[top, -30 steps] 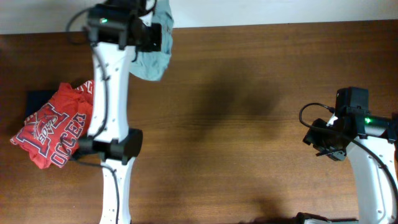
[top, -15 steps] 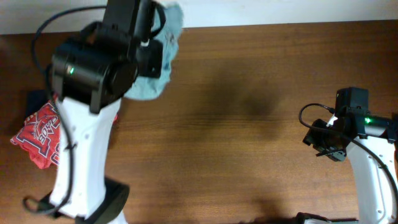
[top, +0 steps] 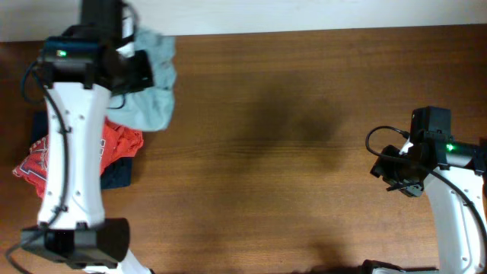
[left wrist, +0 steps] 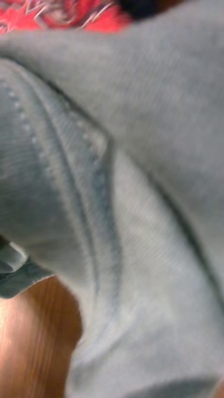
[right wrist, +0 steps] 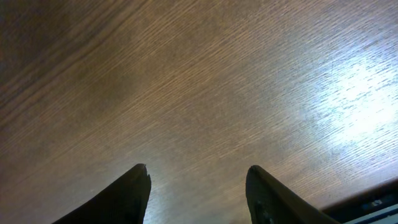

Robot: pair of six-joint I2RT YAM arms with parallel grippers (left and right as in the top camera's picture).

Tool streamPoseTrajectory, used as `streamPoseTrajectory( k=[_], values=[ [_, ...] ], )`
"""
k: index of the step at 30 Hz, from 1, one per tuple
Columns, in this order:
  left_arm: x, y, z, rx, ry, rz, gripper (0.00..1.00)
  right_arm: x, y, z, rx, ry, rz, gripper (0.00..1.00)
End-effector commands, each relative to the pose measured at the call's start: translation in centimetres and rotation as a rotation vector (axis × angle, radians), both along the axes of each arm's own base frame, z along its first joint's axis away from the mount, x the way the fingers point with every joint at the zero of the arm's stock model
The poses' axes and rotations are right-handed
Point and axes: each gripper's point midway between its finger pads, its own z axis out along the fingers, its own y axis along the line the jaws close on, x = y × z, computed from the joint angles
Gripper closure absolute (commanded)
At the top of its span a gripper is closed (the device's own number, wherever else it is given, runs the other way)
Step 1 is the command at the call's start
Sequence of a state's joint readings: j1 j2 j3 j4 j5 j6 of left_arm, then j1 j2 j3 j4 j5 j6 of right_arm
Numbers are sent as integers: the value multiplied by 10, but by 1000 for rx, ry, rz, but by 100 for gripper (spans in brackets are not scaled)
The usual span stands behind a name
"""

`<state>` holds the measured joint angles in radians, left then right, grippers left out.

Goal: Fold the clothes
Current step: 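Lower the blue bundle onto the red shirt and open the left gripper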

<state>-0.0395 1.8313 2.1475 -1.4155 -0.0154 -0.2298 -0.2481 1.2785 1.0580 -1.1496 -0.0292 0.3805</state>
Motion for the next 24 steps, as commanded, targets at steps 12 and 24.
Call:
streamPoseTrajectory(
  k=[12, 24],
  values=[
    [-25, 124, -61, -173, 114, 274, 100, 2, 1, 3, 15, -15, 2, 46],
    [-73, 206, -146, -157, 226, 464, 98, 3, 1, 3, 14, -18, 2, 46]
  ],
)
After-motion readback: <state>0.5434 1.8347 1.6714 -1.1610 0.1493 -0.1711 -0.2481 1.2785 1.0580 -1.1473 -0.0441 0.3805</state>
